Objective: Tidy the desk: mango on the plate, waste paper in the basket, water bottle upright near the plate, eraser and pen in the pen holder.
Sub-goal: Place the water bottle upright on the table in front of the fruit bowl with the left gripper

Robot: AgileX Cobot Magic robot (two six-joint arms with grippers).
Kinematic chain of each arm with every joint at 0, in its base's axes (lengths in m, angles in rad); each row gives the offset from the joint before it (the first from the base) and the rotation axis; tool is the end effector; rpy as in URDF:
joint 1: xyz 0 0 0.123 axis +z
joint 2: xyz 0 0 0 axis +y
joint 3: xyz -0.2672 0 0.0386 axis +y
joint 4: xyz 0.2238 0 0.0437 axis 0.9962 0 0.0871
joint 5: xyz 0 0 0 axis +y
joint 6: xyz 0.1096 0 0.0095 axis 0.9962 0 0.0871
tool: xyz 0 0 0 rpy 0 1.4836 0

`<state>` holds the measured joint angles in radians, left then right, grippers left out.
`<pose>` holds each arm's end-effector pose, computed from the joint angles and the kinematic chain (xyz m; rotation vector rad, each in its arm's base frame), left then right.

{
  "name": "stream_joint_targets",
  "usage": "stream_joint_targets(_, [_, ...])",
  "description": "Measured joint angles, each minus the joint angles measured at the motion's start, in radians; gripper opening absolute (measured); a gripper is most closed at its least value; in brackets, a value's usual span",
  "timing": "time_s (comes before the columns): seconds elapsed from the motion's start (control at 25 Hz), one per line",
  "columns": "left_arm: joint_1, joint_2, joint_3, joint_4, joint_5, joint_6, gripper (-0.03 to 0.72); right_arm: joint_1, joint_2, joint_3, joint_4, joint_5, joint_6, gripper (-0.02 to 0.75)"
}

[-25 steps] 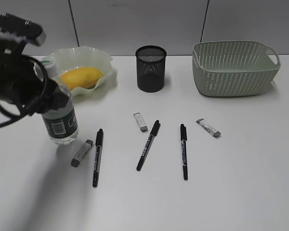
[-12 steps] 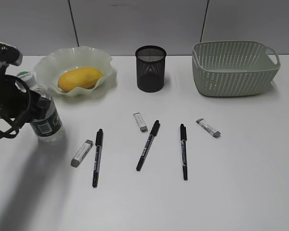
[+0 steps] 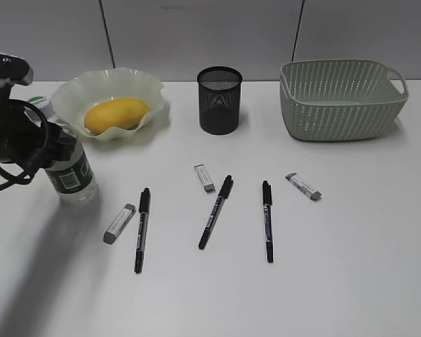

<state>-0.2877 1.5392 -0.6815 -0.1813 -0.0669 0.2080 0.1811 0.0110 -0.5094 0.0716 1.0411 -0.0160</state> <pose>0.2817 -0.0820 0.1793 0.3509 2.2513 -0.1233 0.0062 0.0080 0.2616 -0.2021 2.0193 0.1897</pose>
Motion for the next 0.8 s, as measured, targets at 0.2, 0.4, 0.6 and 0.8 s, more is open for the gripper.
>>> stream_joint_targets(0.2, [0.000, 0.000, -0.006, -0.010, 0.006, 0.000, 0.480, 0.000, 0.000, 0.000, 0.000, 0.000, 0.000, 0.528])
stream_joint_targets(0.4, [0.000, 0.000, -0.009, -0.017, 0.020, 0.000, 0.581, 0.000, 0.000, 0.000, 0.000, 0.000, 0.000, 0.528])
stream_joint_targets(0.6, [0.000, 0.000, -0.009, -0.018, 0.024, 0.000, 0.628, 0.000, 0.000, 0.000, 0.000, 0.000, 0.000, 0.528])
stream_joint_targets(0.8, [0.000, -0.113, -0.009, -0.029, 0.046, 0.000, 0.643, 0.000, 0.000, 0.000, 0.000, 0.000, 0.000, 0.528])
